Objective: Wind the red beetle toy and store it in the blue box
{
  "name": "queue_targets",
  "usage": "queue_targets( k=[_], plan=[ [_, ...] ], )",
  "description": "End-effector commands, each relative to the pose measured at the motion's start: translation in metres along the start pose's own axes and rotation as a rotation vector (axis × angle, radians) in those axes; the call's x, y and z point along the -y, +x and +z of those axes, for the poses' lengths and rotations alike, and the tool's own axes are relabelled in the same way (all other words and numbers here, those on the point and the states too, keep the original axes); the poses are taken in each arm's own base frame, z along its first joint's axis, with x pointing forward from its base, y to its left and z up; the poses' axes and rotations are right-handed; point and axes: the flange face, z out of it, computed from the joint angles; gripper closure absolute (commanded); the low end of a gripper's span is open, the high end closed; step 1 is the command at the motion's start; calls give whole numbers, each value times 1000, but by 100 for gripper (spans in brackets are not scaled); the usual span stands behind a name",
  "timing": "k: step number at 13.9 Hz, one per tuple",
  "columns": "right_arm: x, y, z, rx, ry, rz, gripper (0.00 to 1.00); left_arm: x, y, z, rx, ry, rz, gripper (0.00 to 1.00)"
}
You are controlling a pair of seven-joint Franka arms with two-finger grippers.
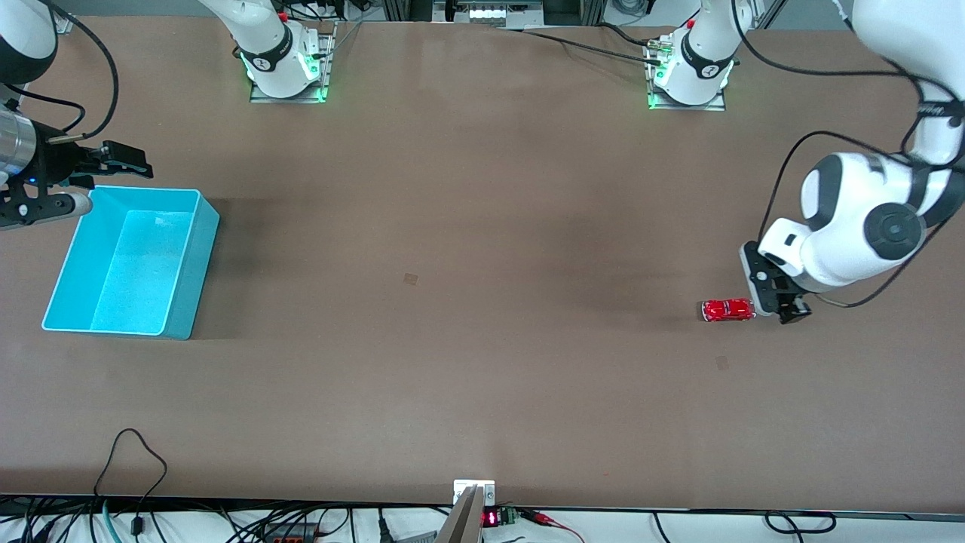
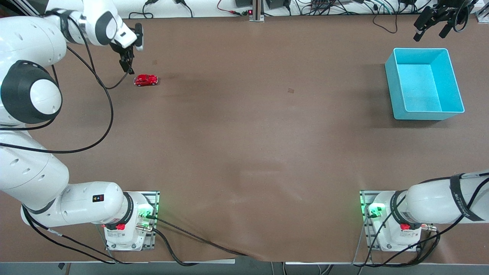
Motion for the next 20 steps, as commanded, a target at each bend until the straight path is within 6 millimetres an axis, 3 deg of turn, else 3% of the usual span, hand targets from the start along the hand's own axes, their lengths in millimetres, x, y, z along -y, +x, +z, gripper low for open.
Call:
queue_targets(
  k=[1, 5, 6, 8, 9, 13, 17, 20],
  plan=[
    [-20, -5, 1, 12, 15, 32, 0, 7, -5, 36, -4, -1, 36, 0],
    [-34, -7, 8, 38, 31, 44, 0, 14, -7, 66, -25, 26, 106, 0],
    [-33, -7, 7, 37, 30, 44, 0, 15, -7, 70, -29, 32, 126, 7],
    [-30, -6, 7, 34, 30, 40, 0, 16, -8, 72, -31, 41, 170, 37],
    [-30, -6, 6, 32, 29, 40, 0, 16, -8, 76, -33, 35, 167, 44],
    [-29, -5, 3, 23, 27, 35, 0, 19, -5, 82, -40, 56, 171, 44],
    [-34, -5, 7, 32, 31, 37, 0, 19, 1, 90, -46, 66, 180, 77],
    [-35, -6, 7, 32, 31, 38, 0, 19, 3, 90, -45, 65, 191, 84]
  ],
)
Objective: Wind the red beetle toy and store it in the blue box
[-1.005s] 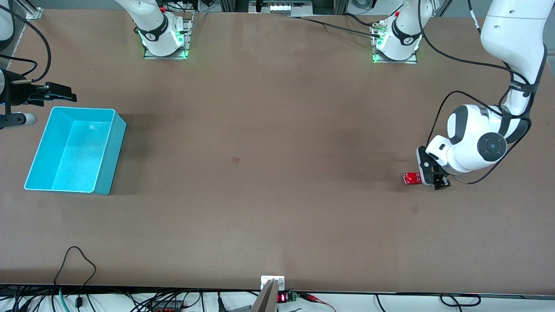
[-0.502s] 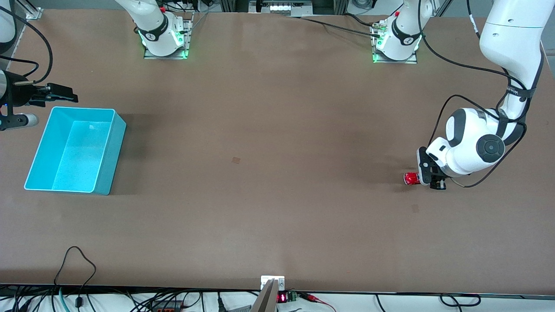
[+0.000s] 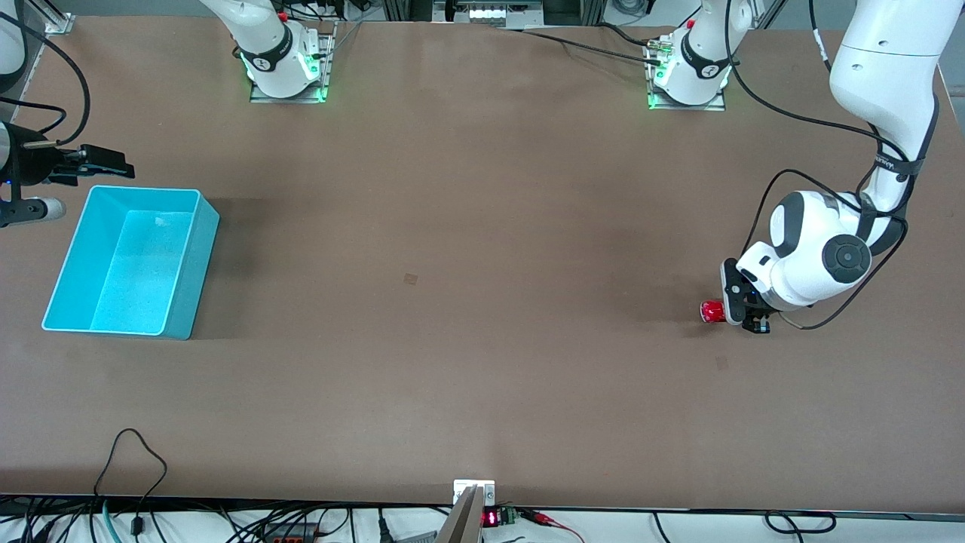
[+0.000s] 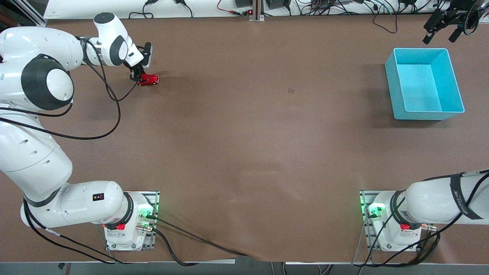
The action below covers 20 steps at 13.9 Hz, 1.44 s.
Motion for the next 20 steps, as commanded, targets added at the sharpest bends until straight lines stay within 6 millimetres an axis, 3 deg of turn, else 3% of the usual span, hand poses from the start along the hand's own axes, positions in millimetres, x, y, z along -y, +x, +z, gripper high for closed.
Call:
queue_targets(
  k=[1, 4, 10, 12, 14, 16, 17, 18, 20],
  plan=[
    [-2, -1, -3, 3, 7, -13, 0, 1, 1, 7, 5, 0, 56, 84],
    [-2, -1, -3, 5, 8, -15, 0, 2, -8, 7, 5, 2, 127, 84],
    [-2, -1, -3, 5, 8, -13, 0, 0, -85, 21, -1, -8, 113, 83],
    [-2, -1, -3, 5, 8, -13, 0, -3, -106, 23, -2, -9, 98, 83],
    [-2, -1, -3, 6, 8, -13, 0, -4, -112, 23, -2, -9, 89, 83],
    [-2, -1, -3, 8, 8, -13, 0, -4, -112, 22, -3, -7, 86, 67],
    [-1, -1, -3, 8, 8, -15, 0, -3, -114, 19, -2, -1, 82, 45],
    [-2, -2, -2, 9, 9, -12, 0, 3, -119, 8, 2, 17, 77, 0],
    [-2, -1, -2, 8, 8, -15, 0, 9, -120, -22, 14, 39, 77, 0]
  ],
)
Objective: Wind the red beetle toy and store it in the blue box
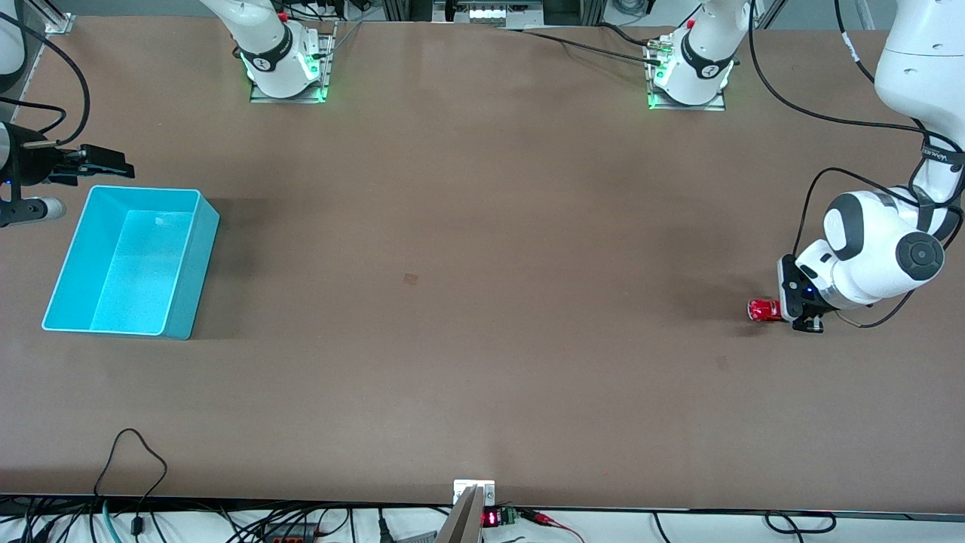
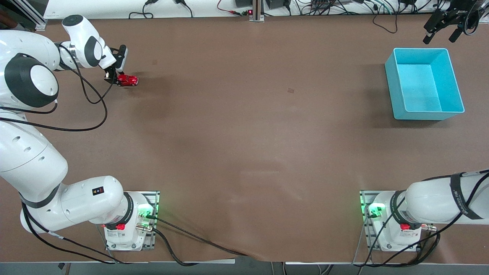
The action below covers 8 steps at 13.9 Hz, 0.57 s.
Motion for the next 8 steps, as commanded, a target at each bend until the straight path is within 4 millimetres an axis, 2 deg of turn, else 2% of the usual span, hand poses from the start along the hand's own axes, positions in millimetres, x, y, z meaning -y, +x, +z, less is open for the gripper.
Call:
queue_targets(
  k=[1, 3, 6, 8],
  plan=[
    [-2, -1, -2, 8, 9, -13, 0, 11, 0, -40, 19, 15, 25, 0],
    [-2, -1, -2, 7, 8, -13, 0, 11, 21, -72, 12, -10, 34, 0],
    [-1, -1, -3, 7, 6, -15, 0, 4, 31, -114, 25, -39, -95, 0],
    [-1, -1, -2, 10, 7, -16, 0, 6, 30, -145, 36, -63, -193, 0]
  ],
)
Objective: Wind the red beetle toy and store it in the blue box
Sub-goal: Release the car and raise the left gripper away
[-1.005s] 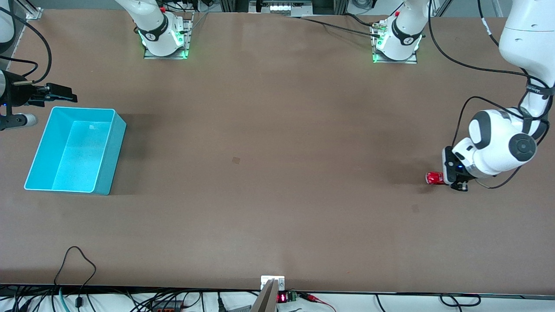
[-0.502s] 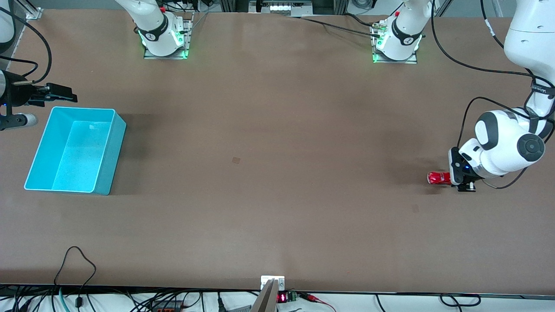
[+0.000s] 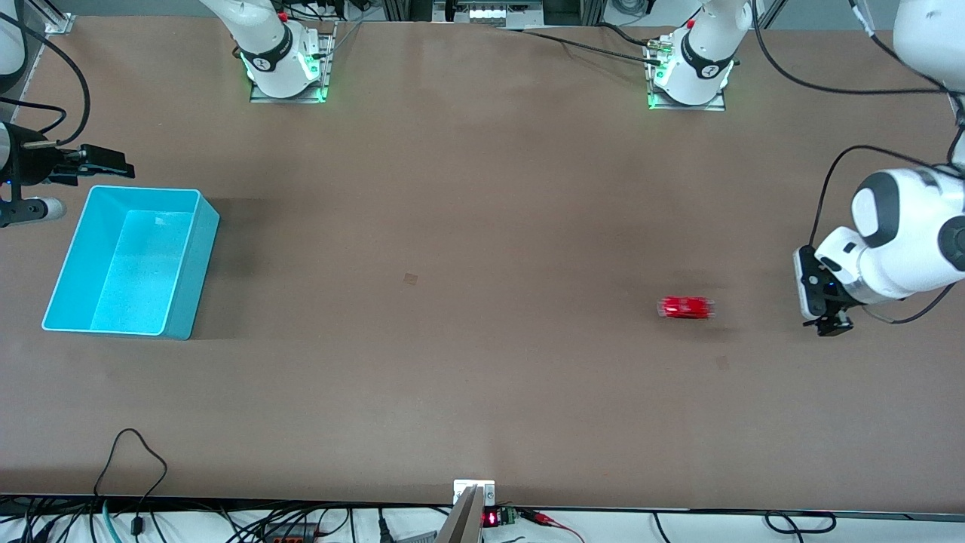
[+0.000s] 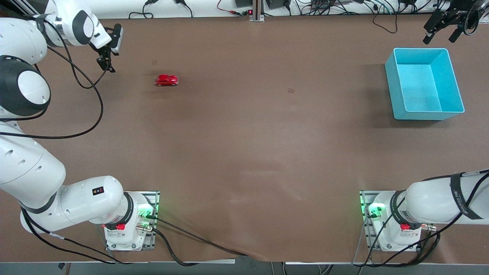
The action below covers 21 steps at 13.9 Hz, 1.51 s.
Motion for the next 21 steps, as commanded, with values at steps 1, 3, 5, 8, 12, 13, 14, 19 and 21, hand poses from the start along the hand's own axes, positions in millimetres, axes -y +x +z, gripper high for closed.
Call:
queue_targets(
  k=[1, 3, 5, 8, 12, 13, 14, 19, 21],
  plan=[
    [-1, -1, -2, 10, 7, -14, 0, -1, -2, -50, 25, -46, -136, 0],
    [-1, -1, 0, 13, 11, -11, 0, 4, 4, -89, 38, -88, -227, 0],
    [-2, 2, 2, 14, 18, -12, 0, 3, 8, -116, 51, -121, -329, 0],
    [-3, 2, 2, 14, 19, -12, 0, -4, 15, -156, 78, -174, -548, 0],
    [-11, 2, 10, 27, 36, -71, 0, -12, 52, -204, 96, -186, -785, 0],
    [-13, 3, 15, 30, 37, -84, 0, -13, 63, -208, 101, -181, -876, 0],
    [-11, 4, 21, 37, 36, -87, 0, -13, 65, -209, 110, -173, -973, 0],
    [25, 16, 69, -9, -7, -227, 0, -26, 104, -234, 105, -206, -1204, 0],
    [46, 26, 86, -40, -54, -406, 0, -39, 109, -252, 78, -122, -1435, 0]
  ],
)
